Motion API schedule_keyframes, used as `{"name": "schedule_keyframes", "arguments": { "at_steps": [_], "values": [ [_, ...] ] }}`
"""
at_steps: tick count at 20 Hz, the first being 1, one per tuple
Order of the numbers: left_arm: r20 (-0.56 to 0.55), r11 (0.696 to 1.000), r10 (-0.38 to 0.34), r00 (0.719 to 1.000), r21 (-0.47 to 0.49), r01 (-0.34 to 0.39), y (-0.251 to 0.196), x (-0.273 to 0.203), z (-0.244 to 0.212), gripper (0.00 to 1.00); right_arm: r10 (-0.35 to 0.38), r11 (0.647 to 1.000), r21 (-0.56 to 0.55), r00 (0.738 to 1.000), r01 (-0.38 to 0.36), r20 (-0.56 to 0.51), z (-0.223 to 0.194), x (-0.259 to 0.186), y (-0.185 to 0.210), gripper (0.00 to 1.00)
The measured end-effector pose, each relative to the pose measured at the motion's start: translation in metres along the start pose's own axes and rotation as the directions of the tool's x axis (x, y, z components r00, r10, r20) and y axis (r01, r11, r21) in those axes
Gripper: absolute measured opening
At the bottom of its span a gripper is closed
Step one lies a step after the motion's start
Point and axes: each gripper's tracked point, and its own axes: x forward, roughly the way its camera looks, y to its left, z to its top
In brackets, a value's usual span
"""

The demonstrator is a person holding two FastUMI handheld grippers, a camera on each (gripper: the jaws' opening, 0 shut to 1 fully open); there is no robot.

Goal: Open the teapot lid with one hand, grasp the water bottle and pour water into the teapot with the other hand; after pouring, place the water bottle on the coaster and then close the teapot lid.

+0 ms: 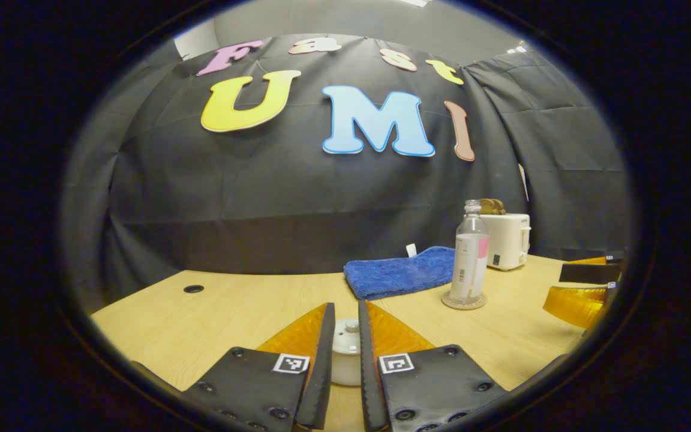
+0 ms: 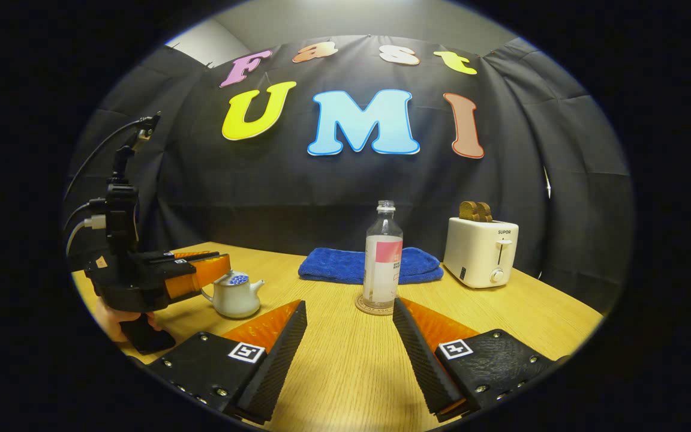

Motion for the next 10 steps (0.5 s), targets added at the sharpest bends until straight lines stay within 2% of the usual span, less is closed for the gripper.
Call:
{"name": "schedule_keyframes", "arguments": {
  "at_steps": [7,10],
  "values": [
    [0.035,1.000,0.027,0.999,0.002,-0.027,-0.014,-0.043,0.005,0.26,-0.025,1.000,0.017,1.000,0.025,0.009,-0.006,-0.026,-0.006,0.90],
    [0.048,1.000,0.023,0.999,0.002,-0.023,-0.023,-0.064,0.005,0.26,-0.032,0.998,0.057,0.999,0.032,0.004,-0.012,-0.046,-0.006,0.90]
  ]
}}
